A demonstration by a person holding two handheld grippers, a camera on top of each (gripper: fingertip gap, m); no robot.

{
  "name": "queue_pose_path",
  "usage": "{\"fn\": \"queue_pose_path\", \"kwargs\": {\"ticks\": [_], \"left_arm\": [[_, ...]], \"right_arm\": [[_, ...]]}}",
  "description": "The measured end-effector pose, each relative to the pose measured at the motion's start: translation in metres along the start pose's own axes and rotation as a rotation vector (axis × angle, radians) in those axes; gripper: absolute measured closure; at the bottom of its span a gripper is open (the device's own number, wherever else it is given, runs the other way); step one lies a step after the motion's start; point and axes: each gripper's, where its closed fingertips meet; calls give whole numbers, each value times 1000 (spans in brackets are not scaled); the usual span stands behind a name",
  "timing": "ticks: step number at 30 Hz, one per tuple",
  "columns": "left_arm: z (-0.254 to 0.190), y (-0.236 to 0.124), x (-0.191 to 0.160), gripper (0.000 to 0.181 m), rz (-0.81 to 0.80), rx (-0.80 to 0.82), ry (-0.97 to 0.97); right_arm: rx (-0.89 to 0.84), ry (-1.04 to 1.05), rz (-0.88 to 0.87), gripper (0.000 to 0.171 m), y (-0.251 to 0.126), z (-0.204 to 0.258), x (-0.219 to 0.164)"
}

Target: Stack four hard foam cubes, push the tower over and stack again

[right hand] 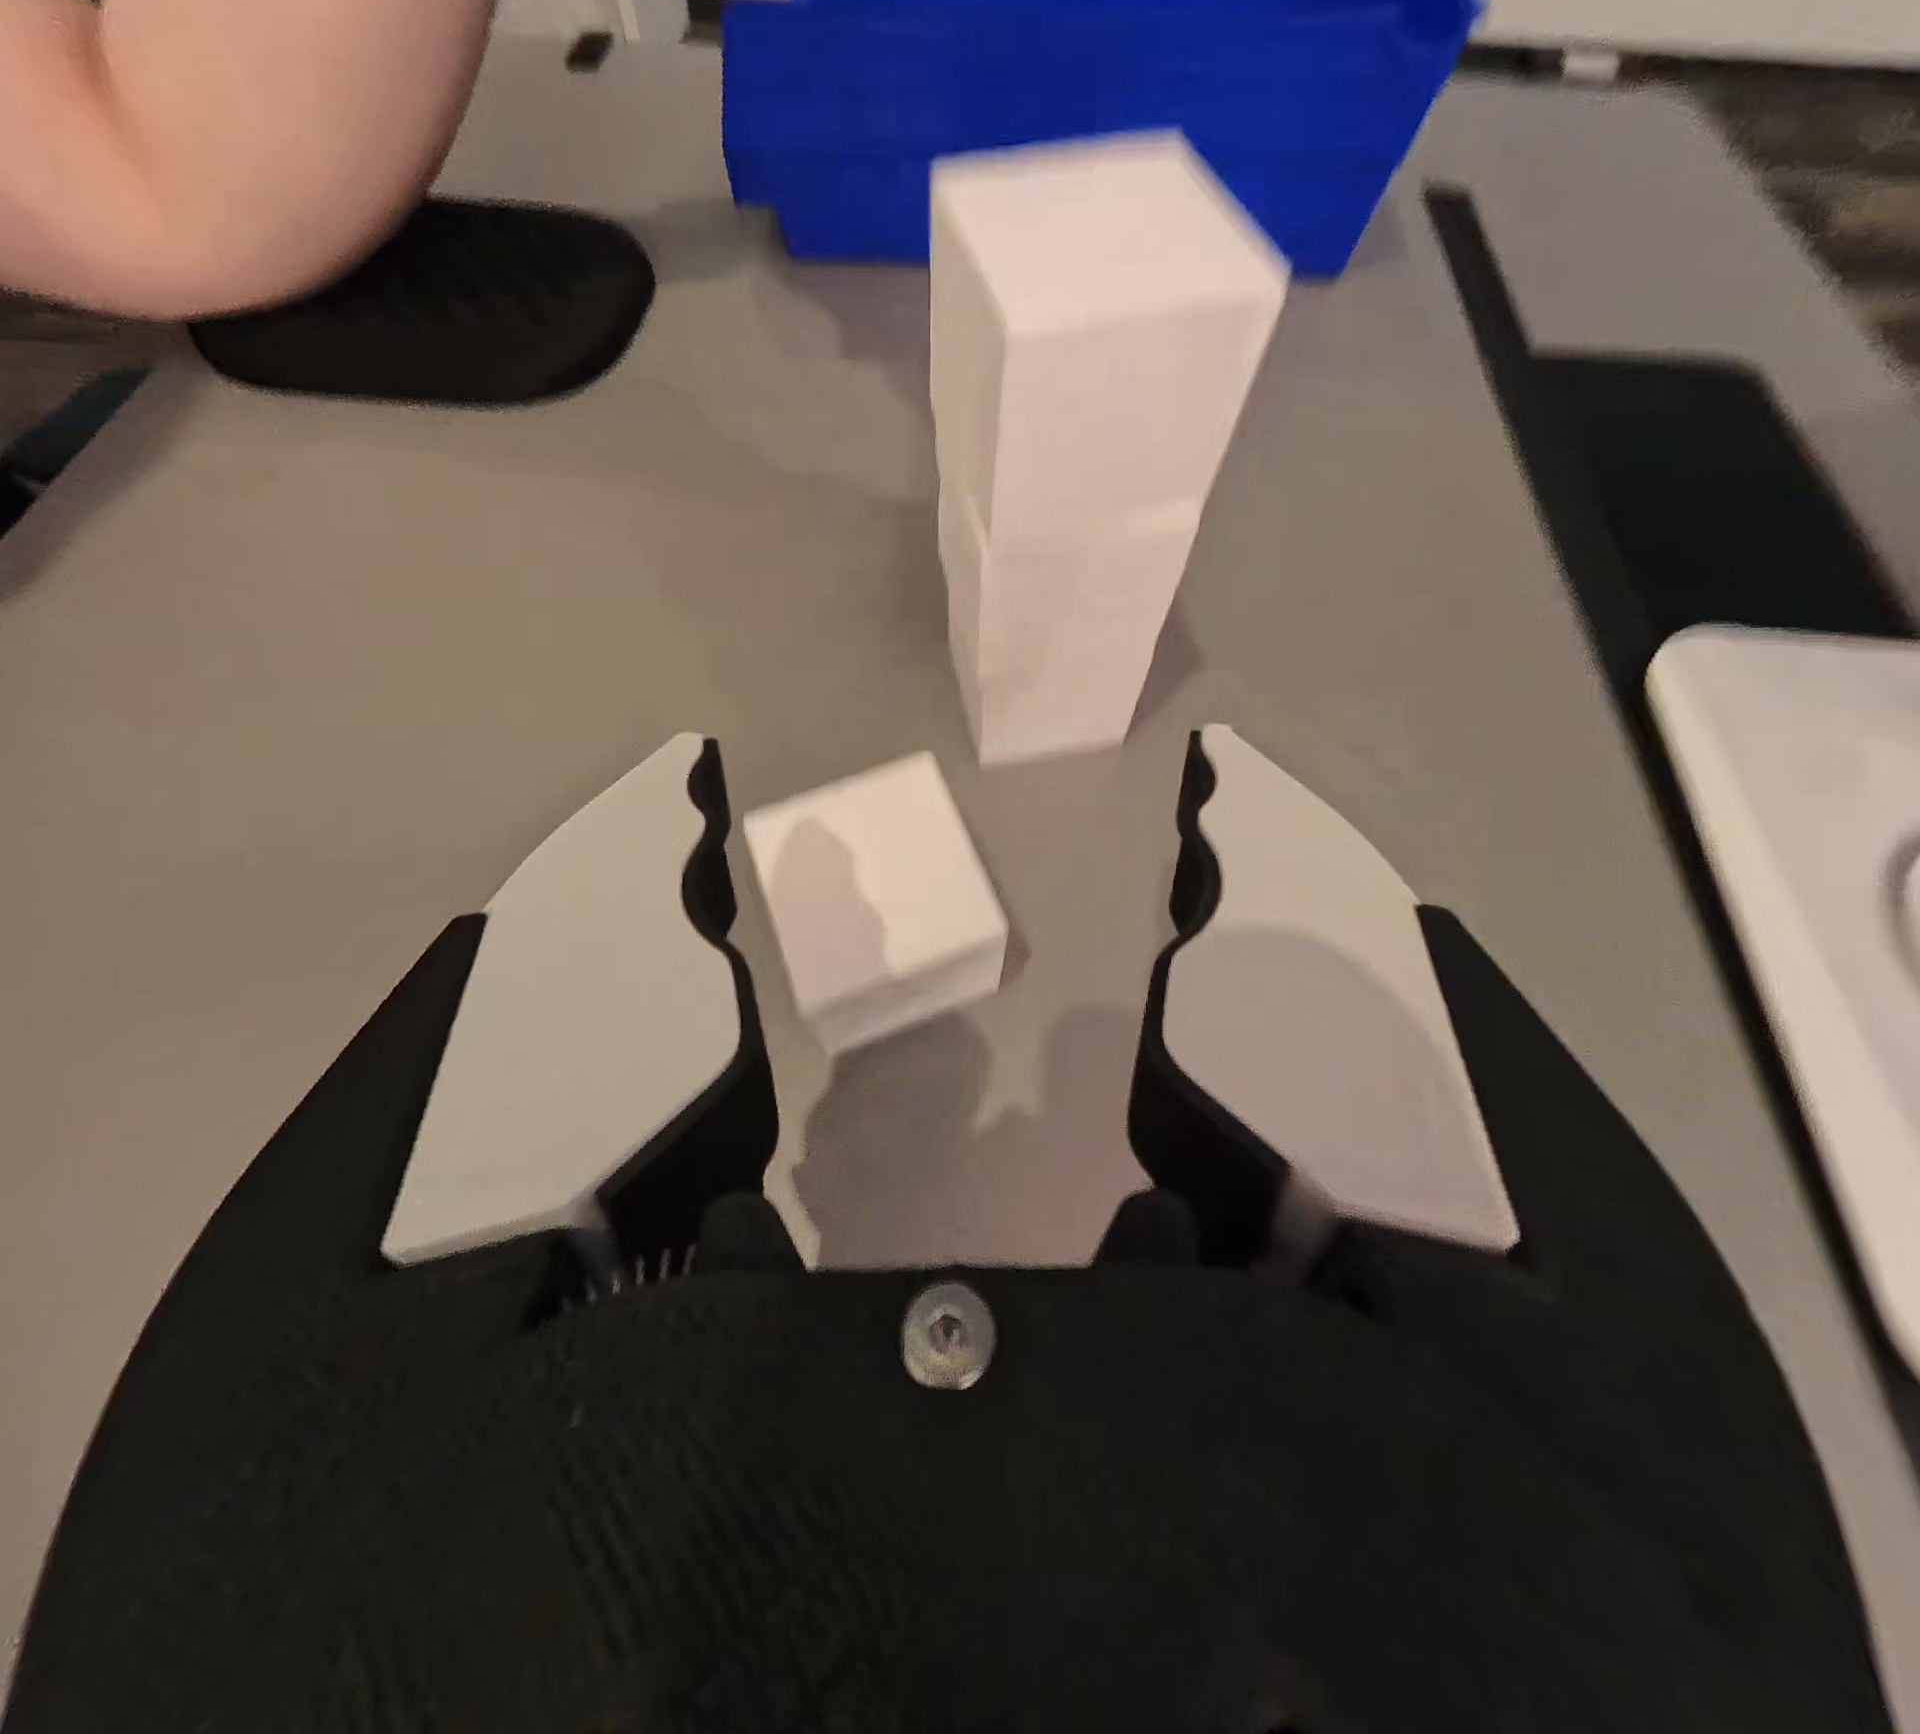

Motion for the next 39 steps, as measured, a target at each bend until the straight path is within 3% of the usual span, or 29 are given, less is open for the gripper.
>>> {"fn": "queue_pose_path", "kwargs": {"ticks": [4,7,12,15,19,24,27,32,39], "left_arm": [[0,4,-3,93,15,5,9],[-2,9,-8,93,38,2,16],[-2,14,-14,92,68,7,26],[-1,15,-16,92,73,10,25],[1,10,-12,92,60,19,29],[9,-3,-2,93,9,38,12],[12,-7,-1,94,-2,43,0],[14,-13,1,94,-12,46,-1],[14,-16,4,94,-32,34,-12]], "right_arm": [[1,21,45,87,6,4,-41],[29,17,106,89,15,8,-51],[102,29,149,111,26,18,-62],[120,73,137,111,25,19,-62],[102,63,44,111,6,20,-30],[-11,-44,-139,111,-31,14,68],[-54,-53,-150,111,-30,3,112],[-60,-31,16,111,2,-17,122],[-25,11,111,111,26,-23,110]]}}
Point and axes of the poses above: each gripper's, where its closed fingertips meet, y out along the fingers, x out of its top, z = x × y across the jaws, and after that the axes turned 1 degree about x, right-handed
